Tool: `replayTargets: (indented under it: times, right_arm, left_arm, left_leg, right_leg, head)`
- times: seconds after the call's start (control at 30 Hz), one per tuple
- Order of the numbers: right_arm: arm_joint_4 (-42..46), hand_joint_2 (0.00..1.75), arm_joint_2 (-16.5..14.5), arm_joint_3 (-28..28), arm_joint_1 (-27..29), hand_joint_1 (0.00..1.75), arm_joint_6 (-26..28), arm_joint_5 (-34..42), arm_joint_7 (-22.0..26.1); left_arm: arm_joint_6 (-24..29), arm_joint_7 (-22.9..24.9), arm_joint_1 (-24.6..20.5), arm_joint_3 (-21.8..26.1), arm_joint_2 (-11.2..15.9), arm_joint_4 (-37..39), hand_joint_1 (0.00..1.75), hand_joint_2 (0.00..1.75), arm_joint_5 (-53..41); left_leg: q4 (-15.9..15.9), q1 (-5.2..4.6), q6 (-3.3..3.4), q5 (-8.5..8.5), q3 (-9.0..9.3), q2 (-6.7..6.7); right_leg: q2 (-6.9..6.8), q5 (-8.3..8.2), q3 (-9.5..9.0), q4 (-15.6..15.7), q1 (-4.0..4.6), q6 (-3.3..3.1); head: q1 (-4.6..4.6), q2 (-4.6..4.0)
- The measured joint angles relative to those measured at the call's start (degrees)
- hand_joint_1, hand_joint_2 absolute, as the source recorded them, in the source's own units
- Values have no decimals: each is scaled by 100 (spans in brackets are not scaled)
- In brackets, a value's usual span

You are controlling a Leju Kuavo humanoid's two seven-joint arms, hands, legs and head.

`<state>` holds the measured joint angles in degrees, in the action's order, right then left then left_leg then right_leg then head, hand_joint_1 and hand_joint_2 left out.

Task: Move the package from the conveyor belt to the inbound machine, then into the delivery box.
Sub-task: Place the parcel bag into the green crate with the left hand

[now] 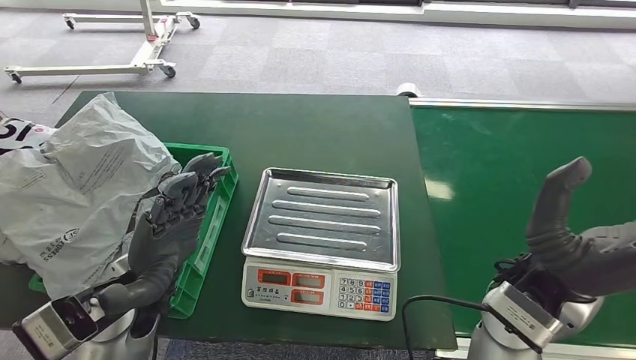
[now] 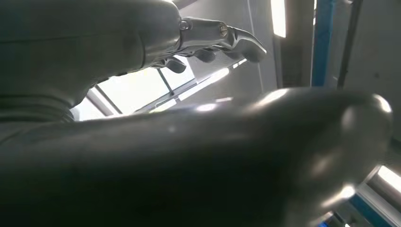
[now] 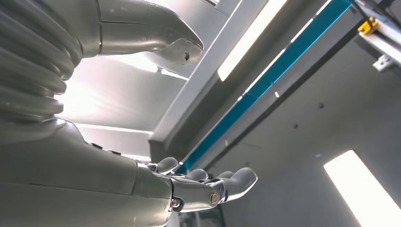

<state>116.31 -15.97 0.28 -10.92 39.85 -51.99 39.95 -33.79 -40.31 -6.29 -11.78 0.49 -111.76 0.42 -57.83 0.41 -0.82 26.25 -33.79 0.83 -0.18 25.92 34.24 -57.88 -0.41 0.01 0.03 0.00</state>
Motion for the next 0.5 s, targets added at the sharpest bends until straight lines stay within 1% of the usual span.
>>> replayTargets:
  times: [0.1,0.2,0.27,0.3,0.37,0.43,0.5]
  right_arm:
    - [-83,175,14,60,38,0,0,557,-2]
    - [-114,175,28,240,95,0,0,1126,2]
    - [-120,175,36,396,115,0,-1,1674,3]
    - [-125,175,45,502,134,0,-13,2133,3]
    - [-143,175,81,809,201,0,-107,3365,-2]
    - [-170,175,120,1176,265,0,-358,4458,-4]
    - [-204,175,149,1478,290,0,-771,5022,-1]
  left_arm:
    - [267,1,29,48,-171,-219,0,175,-156]
    - [869,4,40,1,-296,-383,0,175,-239]
    - [1182,6,45,-83,-379,-436,0,175,-213]
    - [1313,7,48,-130,-419,-450,0,175,-203]
    - [1569,10,45,-238,-486,-462,0,175,-202]
    - [1871,14,29,-398,-523,-438,0,175,-254]
    - [2250,15,15,-656,-510,-355,0,175,-406]
  left_leg:
    - [0,0,0,0,0,-1]
    - [0,0,0,0,0,-1]
    - [0,0,0,0,0,-1]
    - [0,1,0,0,0,-1]
    - [1,0,0,0,-2,-1]
    - [1,0,-1,0,-3,0]
    - [1,0,0,0,-3,-1]
  right_leg:
    - [0,0,0,0,0,0]
    - [0,0,2,0,0,0]
    - [0,0,2,0,1,0]
    - [0,0,1,0,1,0]
    - [0,0,3,0,1,-1]
    - [0,1,6,0,0,-1]
    - [-1,1,7,0,1,-1]
  head:
    - [1,0]
    - [-1,0]
    - [-1,0]
    - [0,0]
    - [0,0]
    - [0,0]
    - [0,0]
